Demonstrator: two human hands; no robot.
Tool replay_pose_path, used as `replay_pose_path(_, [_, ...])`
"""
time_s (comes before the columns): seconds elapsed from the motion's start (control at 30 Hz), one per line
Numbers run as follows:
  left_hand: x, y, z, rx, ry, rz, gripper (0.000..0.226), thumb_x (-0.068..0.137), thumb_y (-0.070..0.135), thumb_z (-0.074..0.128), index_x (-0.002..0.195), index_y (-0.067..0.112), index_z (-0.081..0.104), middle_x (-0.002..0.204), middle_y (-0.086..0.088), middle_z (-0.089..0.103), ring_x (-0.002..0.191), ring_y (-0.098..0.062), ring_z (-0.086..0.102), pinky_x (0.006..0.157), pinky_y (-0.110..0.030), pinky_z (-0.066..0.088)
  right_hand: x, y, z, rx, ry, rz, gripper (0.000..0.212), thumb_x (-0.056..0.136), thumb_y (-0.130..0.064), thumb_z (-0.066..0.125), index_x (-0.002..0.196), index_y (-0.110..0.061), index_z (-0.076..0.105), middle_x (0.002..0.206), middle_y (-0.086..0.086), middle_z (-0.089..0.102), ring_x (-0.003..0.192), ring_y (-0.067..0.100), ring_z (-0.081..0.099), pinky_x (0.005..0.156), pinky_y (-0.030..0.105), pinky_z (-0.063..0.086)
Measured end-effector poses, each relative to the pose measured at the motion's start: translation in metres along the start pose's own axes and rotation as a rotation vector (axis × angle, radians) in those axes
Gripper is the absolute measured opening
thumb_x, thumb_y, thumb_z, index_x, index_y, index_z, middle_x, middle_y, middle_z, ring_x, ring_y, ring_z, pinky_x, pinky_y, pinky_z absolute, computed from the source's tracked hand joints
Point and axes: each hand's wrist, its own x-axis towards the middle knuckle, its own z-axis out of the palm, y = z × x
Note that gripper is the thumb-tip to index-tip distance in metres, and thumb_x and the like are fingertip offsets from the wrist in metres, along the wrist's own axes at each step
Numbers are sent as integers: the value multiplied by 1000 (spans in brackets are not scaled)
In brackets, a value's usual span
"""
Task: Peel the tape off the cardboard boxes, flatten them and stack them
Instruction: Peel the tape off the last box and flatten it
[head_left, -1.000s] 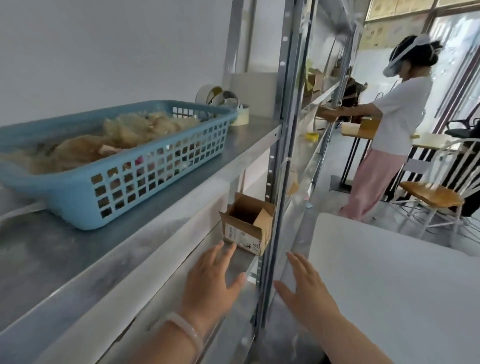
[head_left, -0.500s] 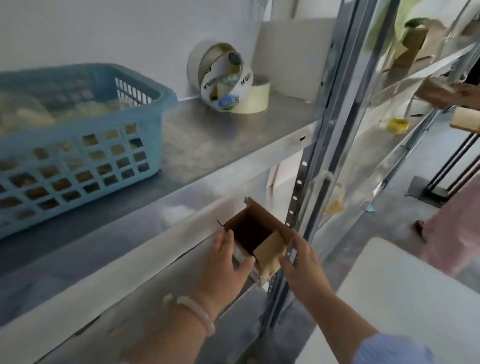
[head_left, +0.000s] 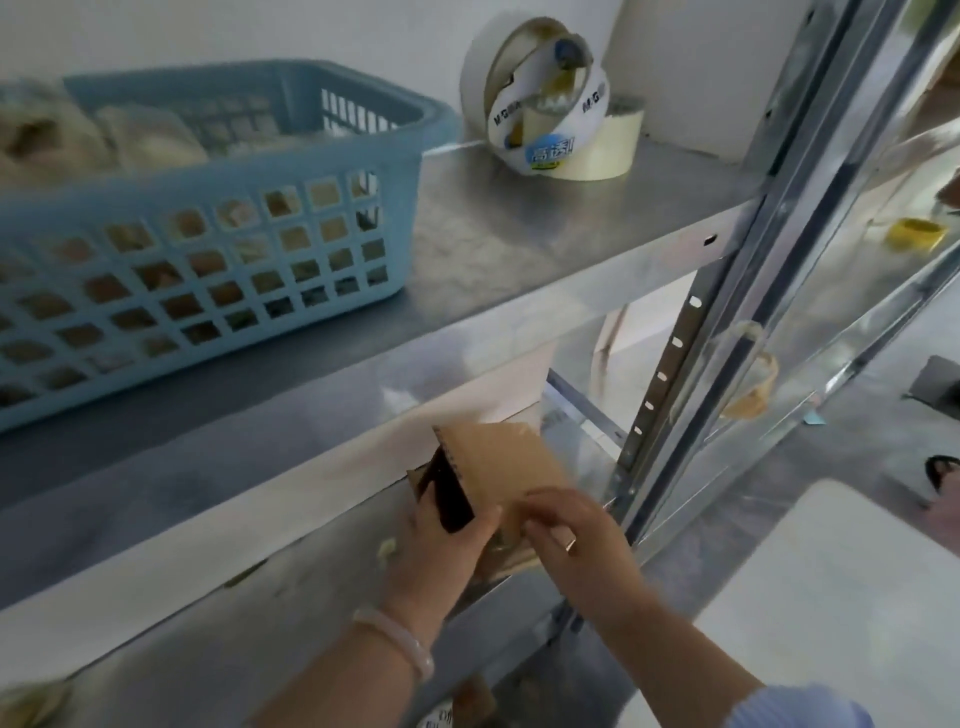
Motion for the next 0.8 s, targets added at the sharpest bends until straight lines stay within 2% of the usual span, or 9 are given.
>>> replay_pose_path(0.07, [-9, -8, -4, -70, -3, 7, 84, 53, 81, 68, 128, 64, 34, 126, 15, 58, 111, -18, 59, 92, -47, 51, -4, -2, 2, 0, 62, 196, 47, 87, -29, 72, 130, -34, 54, 122, -17, 49, 104, -5, 51, 96, 14, 40])
replay_pose_path(0.17, [-35, -7, -9, -248, -20, 116, 72, 67, 45, 75, 130, 56, 40, 121, 12, 63, 110, -14, 62, 92, -43, 52, -11, 3, 4, 194, -10, 543, 87, 78, -51, 73, 150, -27, 29, 140, -3, 40, 125, 17, 45, 107, 35, 39])
replay_pose_path(0.23, [-51, -15, -15, -357, -46, 166, 71, 76, 24, 73, 134, 46, 39, 123, 9, 63, 110, -12, 62, 91, -39, 54, -16, -1, 10, 361, -72, 614, 88, 74, -51, 75, 147, -24, 34, 126, -6, 52, 116, 20, 54, 101, 43, 48])
replay_pose_path(0.3, [-62, -26, -30, -463, -66, 148, 76, 84, 6, 70, 136, 44, 30, 124, 7, 61, 106, -7, 64, 85, -30, 56, -20, -9, 18, 364, -81, 513, 84, 66, -54, 77, 138, -25, 44, 112, -12, 57, 105, 15, 60, 90, 40, 55])
replay_pose_path(0.37, [-71, -37, -51, -532, -62, 117, 89, 85, 9, 69, 144, 42, 12, 131, 1, 55, 107, -6, 63, 84, -28, 56, -20, -21, 26, 277, -84, 345, 74, 66, -51, 80, 130, -34, 47, 111, -16, 58, 102, 9, 60, 84, 28, 53])
replay_pose_path(0.47, [-81, -52, -90, -590, 195, 102, 101, 83, 18, 71, 149, 42, -2, 144, 2, 40, 118, -12, 54, 97, -38, 46, -17, -39, 40, 190, -172, 122, 67, 71, -41, 84, 126, -45, 48, 113, -21, 57, 99, 2, 58, 80, 24, 53])
replay_pose_path(0.53, [-87, -63, -118, -426, 421, 143, 104, 77, 41, 77, 149, 42, 3, 150, 5, 28, 129, -12, 41, 103, -39, 40, -15, -51, 55, 87, -228, -50, 69, 69, -38, 86, 126, -48, 47, 119, -23, 54, 102, 0, 55, 83, 23, 52])
replay_pose_path(0.63, [-101, -78, -149, -31, 460, 271, 92, 67, 64, 68, 145, 38, 27, 143, 12, 36, 126, -1, 37, 103, -24, 35, -16, -69, 84, -73, -261, -314, 72, 68, -43, 83, 132, -41, 49, 135, -15, 47, 122, 7, 47, 99, 28, 46])
replay_pose_path(0.8, [-112, -103, -168, -196, 417, 193, 50, 79, 21, 77, 123, 28, 54, 117, 10, 64, 105, -5, 62, 83, -27, 55, -20, -78, 132, -190, -279, -611, 68, 71, -30, 78, 133, -31, 49, 148, -3, 40, 145, 21, 26, 110, 46, 39])
